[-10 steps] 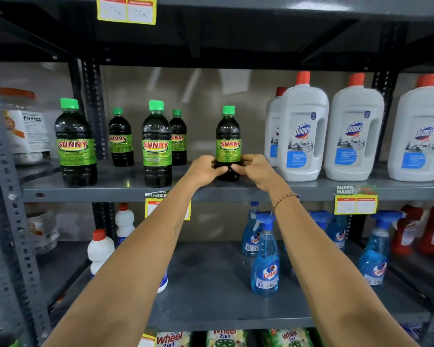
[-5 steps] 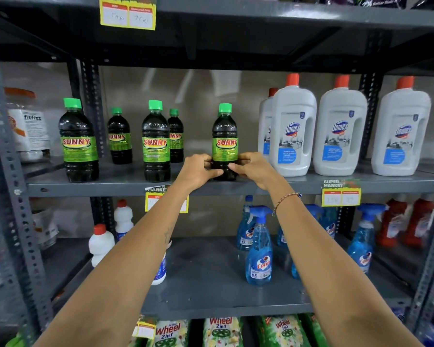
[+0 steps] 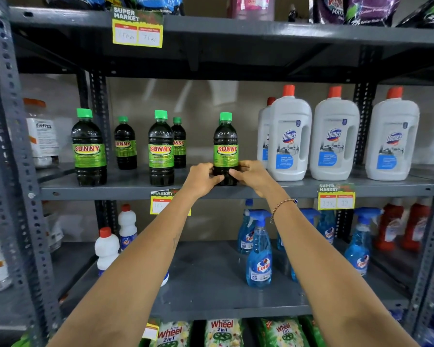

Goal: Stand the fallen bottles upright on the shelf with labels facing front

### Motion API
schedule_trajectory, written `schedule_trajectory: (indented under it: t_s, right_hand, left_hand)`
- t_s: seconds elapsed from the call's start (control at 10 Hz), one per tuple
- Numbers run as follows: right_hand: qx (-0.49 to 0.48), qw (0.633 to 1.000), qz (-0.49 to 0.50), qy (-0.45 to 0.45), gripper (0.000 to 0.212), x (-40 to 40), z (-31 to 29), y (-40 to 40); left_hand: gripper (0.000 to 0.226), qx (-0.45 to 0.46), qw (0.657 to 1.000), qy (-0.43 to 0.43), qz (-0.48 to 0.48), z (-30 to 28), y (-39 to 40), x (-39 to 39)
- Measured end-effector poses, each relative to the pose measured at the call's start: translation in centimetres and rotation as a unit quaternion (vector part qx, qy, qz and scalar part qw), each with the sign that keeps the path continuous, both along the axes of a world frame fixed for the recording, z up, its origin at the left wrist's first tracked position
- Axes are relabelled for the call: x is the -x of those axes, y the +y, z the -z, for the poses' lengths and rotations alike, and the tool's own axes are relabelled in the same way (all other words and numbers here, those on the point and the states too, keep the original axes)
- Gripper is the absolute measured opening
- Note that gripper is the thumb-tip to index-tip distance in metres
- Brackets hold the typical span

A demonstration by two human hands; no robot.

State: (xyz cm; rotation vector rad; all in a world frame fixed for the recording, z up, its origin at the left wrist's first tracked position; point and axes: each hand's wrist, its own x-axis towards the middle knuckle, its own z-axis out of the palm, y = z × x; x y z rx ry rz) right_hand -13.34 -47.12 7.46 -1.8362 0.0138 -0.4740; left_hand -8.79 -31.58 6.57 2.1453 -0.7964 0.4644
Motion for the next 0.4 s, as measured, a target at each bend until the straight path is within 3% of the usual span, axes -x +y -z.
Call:
schedule_trajectory:
  t_s: [0.1, 0.3, 0.4]
  right_hand:
    - [-0.002, 1.0, -0.001, 0.001, 0.044, 0.4, 0.0, 0.3]
    - [0.062, 0.979, 0.175, -0.087, 0.031, 0.2, 0.5, 0.4]
    - [0.098, 0.946, 0.256, -0.174, 0.019, 0.5, 0.4, 1.6]
  left_hand:
    - [0.033, -0.007, 1.0, 0.001, -0.009, 0.0, 0.2, 0.2]
    - [0.032, 0.036, 0.998, -0.023, -0.04, 0.4, 0.9, -0.3]
    - [0.026, 0.091, 0.988, -0.104, -0.069, 0.3, 2.1, 0.2]
